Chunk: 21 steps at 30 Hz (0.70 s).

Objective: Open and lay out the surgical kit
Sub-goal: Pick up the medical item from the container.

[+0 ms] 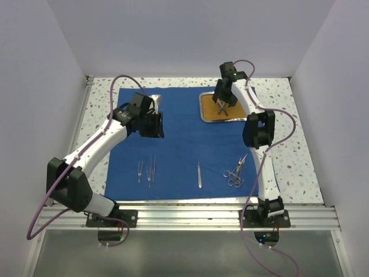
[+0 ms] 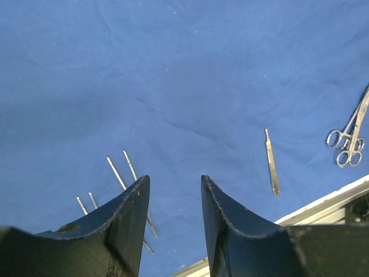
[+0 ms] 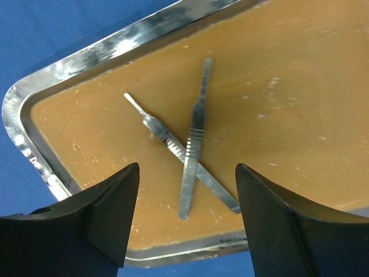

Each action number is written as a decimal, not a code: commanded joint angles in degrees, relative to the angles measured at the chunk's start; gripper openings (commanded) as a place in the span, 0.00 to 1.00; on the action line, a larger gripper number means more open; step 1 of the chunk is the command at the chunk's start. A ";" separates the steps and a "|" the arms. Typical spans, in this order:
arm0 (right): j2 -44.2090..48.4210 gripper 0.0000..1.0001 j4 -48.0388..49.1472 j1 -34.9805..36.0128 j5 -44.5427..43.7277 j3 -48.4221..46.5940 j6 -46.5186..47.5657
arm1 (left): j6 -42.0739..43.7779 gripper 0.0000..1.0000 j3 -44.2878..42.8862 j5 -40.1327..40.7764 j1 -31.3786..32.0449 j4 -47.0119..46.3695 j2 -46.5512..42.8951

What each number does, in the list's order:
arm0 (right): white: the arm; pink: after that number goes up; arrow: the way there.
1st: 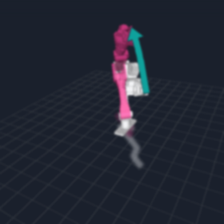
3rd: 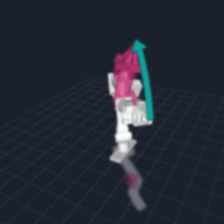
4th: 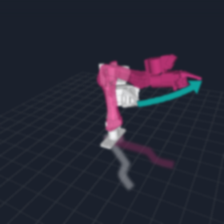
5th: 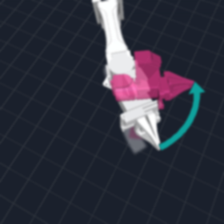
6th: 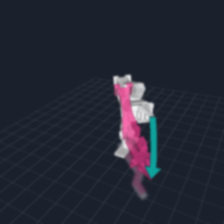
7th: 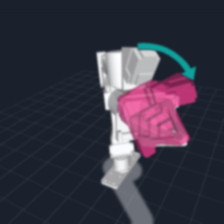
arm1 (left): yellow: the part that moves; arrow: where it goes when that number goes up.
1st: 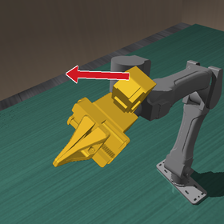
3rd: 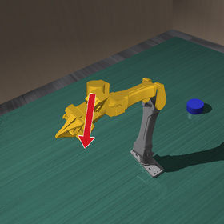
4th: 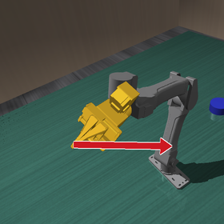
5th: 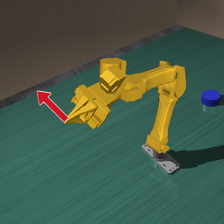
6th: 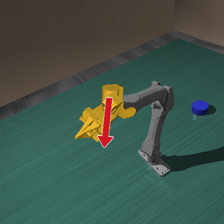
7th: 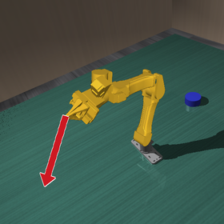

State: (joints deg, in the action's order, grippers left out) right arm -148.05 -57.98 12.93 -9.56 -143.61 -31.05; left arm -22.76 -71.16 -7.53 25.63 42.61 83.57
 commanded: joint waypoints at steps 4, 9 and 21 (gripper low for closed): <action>-3.56 0.65 2.08 3.15 -3.97 -2.29 0.64 | 4.66 0.43 -0.48 -2.31 -3.74 1.16 -0.33; -5.23 0.42 1.81 3.24 -5.38 -0.62 0.20 | 6.33 0.42 1.01 -3.11 -6.73 0.99 -1.13; -4.45 0.04 -0.65 3.24 -7.31 -0.09 0.90 | 6.68 0.40 1.81 -4.25 -6.91 -0.42 -0.43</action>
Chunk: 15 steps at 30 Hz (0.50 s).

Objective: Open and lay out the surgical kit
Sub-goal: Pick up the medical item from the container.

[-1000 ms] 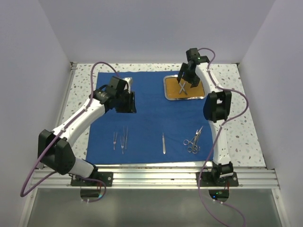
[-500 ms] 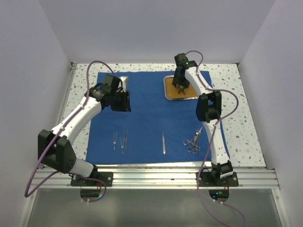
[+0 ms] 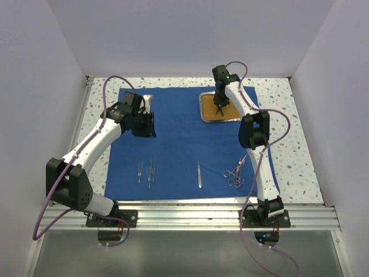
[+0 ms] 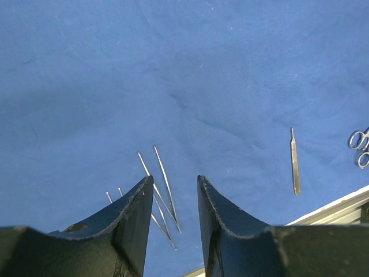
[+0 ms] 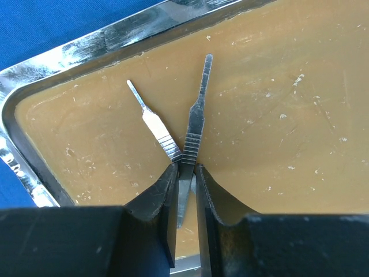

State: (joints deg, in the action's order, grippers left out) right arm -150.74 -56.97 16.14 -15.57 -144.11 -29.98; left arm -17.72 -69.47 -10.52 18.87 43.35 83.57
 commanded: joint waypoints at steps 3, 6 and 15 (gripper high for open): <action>-0.53 0.01 -1.83 -0.06 -1.92 0.32 0.27 | 1.72 0.40 0.13 -1.34 -0.33 -1.17 -0.34; 1.32 0.00 -2.00 -0.23 -1.83 0.32 0.36 | 1.63 0.39 -0.14 -1.43 -0.33 -1.17 -0.34; 9.49 0.00 -1.74 -0.76 -1.48 1.99 2.11 | 0.58 0.38 -1.28 -1.78 -0.33 -1.34 -0.16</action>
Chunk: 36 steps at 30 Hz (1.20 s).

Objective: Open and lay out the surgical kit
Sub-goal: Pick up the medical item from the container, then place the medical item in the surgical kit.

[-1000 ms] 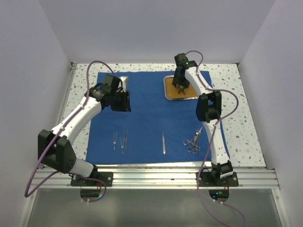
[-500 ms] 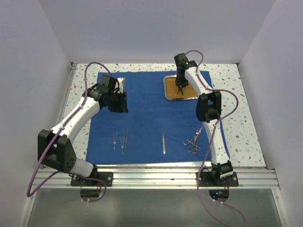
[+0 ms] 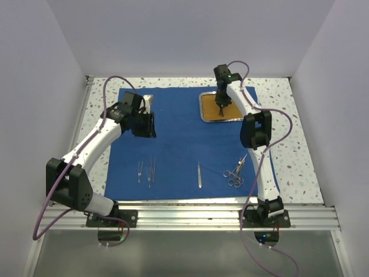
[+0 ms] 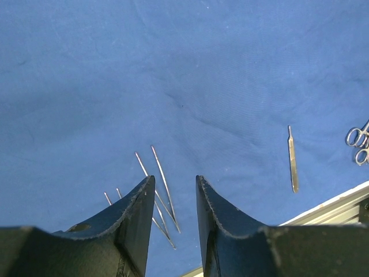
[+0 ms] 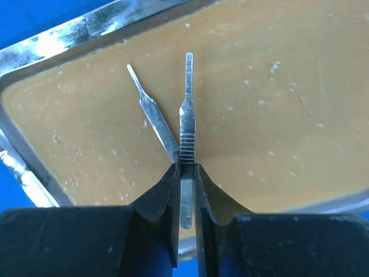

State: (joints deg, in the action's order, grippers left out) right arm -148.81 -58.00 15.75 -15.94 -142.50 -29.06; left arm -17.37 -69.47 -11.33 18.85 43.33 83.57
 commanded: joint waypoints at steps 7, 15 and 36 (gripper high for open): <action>14.33 0.00 -0.62 -0.98 0.03 0.99 2.69 | -1.09 0.37 -2.07 -1.32 -0.31 -2.37 0.01; 23.47 0.00 -2.21 -1.33 8.81 7.39 -0.03 | -1.79 0.38 -4.53 -2.90 -0.31 -4.66 2.29; 63.82 0.00 16.23 19.40 24.12 76.30 -4.51 | -4.08 0.77 -25.18 -1.24 -0.31 -13.89 21.89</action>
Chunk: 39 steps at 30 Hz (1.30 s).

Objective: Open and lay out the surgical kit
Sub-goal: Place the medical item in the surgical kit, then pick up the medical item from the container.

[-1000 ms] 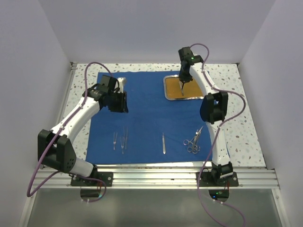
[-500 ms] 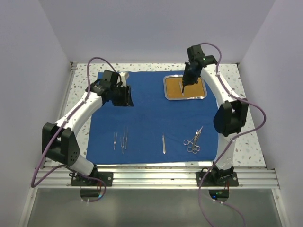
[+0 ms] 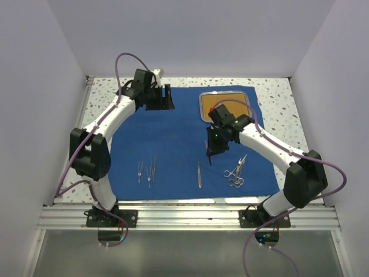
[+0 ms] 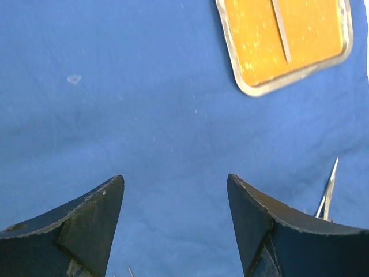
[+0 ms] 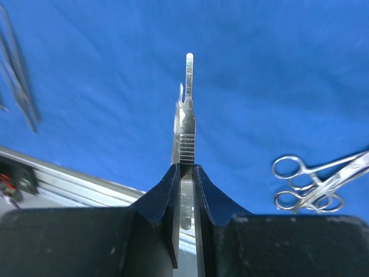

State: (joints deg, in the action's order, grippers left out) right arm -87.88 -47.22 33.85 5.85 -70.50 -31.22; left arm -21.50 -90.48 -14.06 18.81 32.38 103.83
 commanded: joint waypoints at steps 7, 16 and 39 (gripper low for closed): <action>0.08 0.00 10.83 4.73 2.94 10.46 -3.84 | 0.75 0.75 -8.31 0.53 -0.88 -3.73 5.41; -5.54 0.00 14.26 7.11 5.14 11.09 -4.46 | 1.37 0.73 -8.14 -0.70 -1.14 -4.52 6.12; -38.05 0.73 -11.23 -16.61 -16.65 -58.07 12.32 | 0.40 0.71 2.32 -3.86 -4.22 -4.78 -1.00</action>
State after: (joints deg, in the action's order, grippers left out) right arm -119.66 -51.81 17.89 -6.59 -124.70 -22.85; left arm -21.45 -89.43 -16.27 15.00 29.04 107.33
